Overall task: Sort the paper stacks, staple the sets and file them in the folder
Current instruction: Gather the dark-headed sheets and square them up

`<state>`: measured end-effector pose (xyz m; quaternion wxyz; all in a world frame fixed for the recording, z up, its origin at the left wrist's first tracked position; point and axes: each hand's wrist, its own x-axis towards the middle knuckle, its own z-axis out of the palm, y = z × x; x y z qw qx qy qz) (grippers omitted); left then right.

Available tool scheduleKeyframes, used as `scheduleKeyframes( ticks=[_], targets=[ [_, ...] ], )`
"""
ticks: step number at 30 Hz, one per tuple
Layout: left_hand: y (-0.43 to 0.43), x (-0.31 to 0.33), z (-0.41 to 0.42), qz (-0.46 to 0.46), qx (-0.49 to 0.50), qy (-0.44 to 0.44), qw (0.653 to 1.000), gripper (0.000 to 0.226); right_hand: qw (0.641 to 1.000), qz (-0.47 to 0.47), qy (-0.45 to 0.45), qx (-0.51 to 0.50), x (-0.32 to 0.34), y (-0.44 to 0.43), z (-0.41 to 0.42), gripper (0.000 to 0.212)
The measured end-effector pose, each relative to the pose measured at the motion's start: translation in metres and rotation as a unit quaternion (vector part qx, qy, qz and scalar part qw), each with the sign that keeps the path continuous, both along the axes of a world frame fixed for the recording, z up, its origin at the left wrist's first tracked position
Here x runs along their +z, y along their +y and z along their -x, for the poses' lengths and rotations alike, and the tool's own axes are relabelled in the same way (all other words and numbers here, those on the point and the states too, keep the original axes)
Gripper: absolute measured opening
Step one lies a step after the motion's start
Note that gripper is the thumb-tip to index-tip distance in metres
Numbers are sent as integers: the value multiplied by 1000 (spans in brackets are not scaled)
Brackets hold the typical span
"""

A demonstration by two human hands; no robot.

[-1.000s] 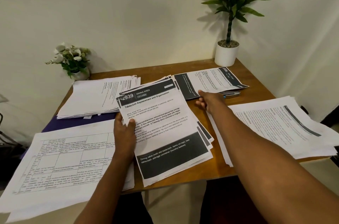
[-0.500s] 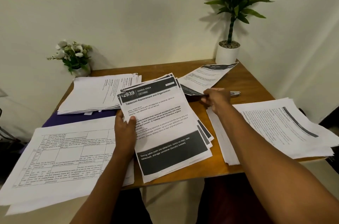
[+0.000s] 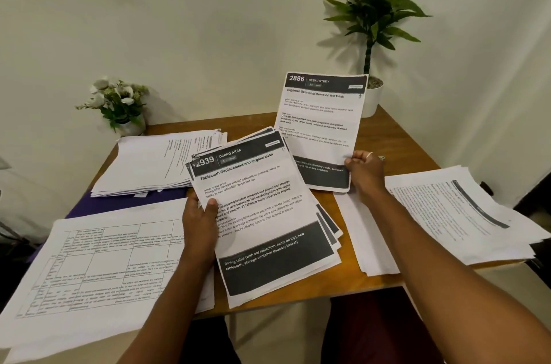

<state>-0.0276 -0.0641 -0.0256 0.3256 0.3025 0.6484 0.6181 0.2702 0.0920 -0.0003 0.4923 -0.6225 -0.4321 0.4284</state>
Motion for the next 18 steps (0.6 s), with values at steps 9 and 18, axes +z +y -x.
scheduleKeyframes(
  ticks=[9,18],
  targets=[
    [-2,0,2,-3,-8,-6,1000,35,997,-58,36,23,-7,-6,1,5],
    [1,-4,4,-8,-14,-15,1000,35,998,-53,10,42,-13,-9,1,18]
  ],
)
